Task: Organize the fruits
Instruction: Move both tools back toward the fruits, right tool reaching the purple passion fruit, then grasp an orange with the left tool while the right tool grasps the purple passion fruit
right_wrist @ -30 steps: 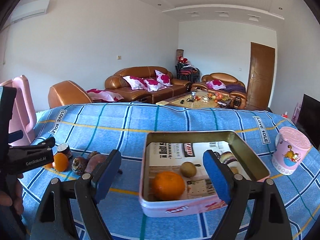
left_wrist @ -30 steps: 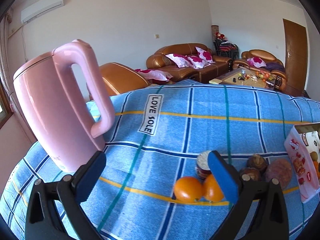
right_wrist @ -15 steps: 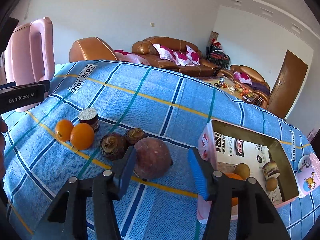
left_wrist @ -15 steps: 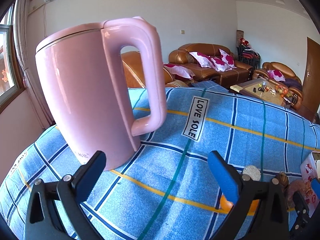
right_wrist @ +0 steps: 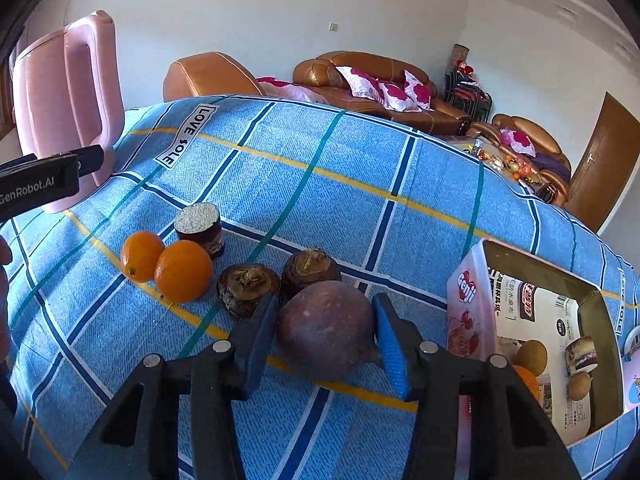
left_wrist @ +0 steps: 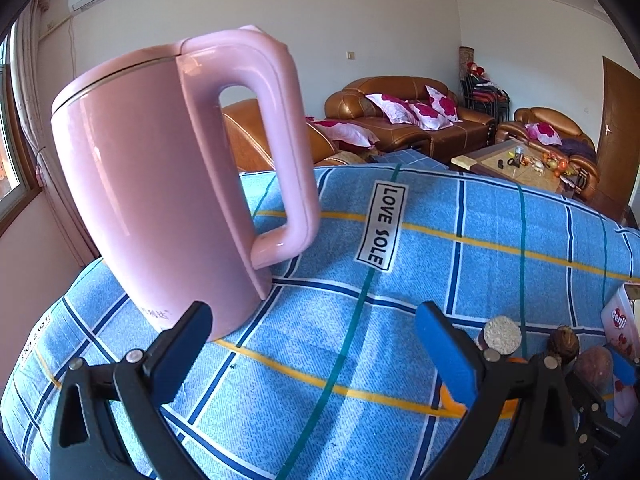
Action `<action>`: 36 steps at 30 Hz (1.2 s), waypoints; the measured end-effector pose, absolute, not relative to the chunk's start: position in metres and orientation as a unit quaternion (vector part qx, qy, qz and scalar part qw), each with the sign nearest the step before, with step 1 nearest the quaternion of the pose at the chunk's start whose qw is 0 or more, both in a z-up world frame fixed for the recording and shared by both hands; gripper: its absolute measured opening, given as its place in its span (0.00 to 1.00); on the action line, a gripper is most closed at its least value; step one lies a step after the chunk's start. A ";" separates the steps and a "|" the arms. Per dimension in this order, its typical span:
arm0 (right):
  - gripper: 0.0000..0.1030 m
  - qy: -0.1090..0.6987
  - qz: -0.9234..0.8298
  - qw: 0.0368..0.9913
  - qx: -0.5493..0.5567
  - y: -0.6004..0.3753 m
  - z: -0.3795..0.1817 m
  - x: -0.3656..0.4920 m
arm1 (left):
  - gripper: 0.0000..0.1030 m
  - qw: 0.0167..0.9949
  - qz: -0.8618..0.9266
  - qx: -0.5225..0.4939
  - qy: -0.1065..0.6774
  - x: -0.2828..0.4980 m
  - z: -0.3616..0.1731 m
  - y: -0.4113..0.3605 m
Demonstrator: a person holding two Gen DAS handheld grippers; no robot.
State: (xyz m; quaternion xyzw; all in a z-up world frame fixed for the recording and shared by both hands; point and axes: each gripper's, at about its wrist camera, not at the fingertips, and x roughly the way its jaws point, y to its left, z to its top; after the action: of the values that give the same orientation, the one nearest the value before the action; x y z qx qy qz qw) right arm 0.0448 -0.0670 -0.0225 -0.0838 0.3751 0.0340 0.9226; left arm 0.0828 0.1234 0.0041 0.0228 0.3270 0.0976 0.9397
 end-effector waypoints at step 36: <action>0.56 0.355 0.059 0.933 -0.015 -0.087 -0.018 0.028 | 0.77 0.902 -0.081 -0.043 0.421 0.098 -0.020 0.122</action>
State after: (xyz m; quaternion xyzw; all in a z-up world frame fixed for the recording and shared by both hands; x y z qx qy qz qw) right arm 0.0276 -0.0874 -0.0177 -0.0146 0.3547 0.0586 0.9330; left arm 0.0978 0.1224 -0.0198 -0.0427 0.4210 -0.0809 0.9024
